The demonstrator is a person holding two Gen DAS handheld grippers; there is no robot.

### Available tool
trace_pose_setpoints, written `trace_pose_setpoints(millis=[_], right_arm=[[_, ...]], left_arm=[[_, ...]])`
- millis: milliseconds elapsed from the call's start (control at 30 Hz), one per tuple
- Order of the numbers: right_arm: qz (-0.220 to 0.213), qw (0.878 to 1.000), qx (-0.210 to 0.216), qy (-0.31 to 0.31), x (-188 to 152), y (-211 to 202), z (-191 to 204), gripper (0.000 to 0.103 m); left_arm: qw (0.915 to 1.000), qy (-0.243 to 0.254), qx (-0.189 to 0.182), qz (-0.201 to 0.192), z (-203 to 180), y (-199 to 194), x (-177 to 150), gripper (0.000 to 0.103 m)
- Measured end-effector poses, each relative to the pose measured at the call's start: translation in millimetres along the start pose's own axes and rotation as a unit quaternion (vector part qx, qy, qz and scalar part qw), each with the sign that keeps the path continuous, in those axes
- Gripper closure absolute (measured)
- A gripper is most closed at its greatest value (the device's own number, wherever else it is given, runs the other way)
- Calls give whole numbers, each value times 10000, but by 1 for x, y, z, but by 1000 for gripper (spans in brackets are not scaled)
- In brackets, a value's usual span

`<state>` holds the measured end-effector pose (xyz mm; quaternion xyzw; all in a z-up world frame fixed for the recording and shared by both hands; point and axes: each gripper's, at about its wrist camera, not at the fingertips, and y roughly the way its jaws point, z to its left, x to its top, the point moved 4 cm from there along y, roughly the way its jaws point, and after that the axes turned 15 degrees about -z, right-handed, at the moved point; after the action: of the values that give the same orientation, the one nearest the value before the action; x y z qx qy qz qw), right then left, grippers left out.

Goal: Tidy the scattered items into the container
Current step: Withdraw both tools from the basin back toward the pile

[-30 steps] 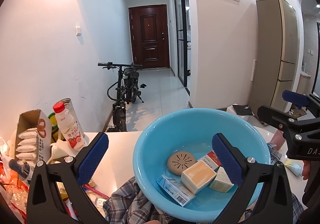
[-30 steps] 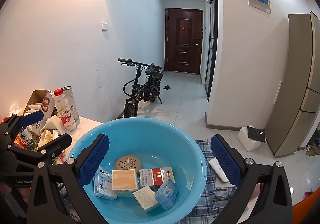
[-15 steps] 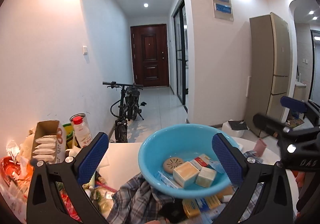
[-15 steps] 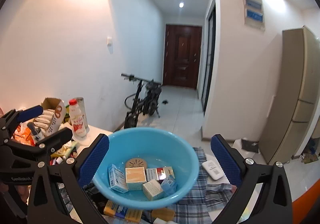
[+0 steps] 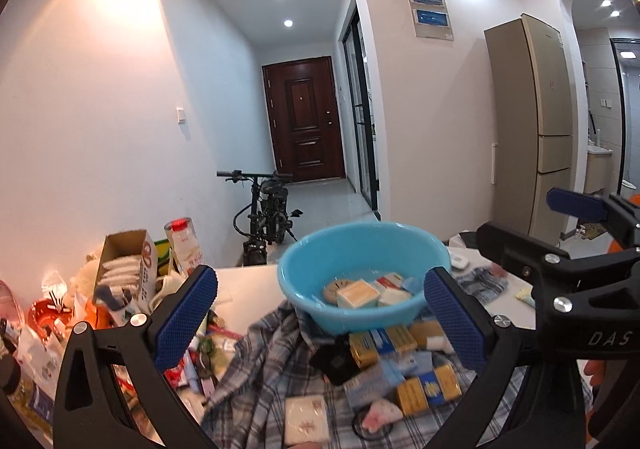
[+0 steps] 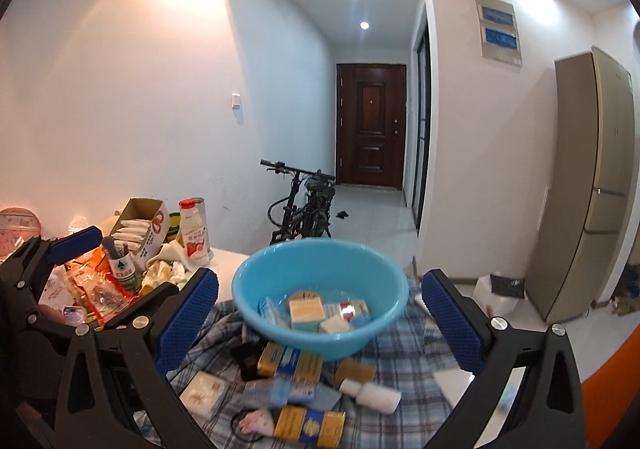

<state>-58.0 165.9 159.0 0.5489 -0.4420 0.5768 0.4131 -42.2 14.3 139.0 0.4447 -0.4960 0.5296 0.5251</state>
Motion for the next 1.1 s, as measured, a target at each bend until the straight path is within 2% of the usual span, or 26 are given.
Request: trace_pose_setpoints(millis=[133,300,433,533,700,967,1100], right_arm=[[159,9996,-79,228,-29,-9,-6,0],[517,9974,-117,485,-77,-1,-9,0],[994,9939,-241,411,-125,10,-9,0],[1155,9922,-295,365,-155,14,-10,0],[1340,9899,-333,334,-185,20,-13,0],[1255,9914,-285,223,-192,29,-15,0],[1162,9909,-652,196,-199,28,-23,0]], left_arm=[[9993,-156,-59,320,2,-1,-31,0],[9963,-278,-120,805,-1,9,-82,0],[9929,-160,-161,1169,-8,18,-127,0],[9910,-215,-149,1312,-11,22,-154,0],[9928,-175,-96,1178,-17,21,-174,0],[9949,-145,29,997,-16,25,-177,0],[9940,-251,213,1042,-5,27,-185,0]])
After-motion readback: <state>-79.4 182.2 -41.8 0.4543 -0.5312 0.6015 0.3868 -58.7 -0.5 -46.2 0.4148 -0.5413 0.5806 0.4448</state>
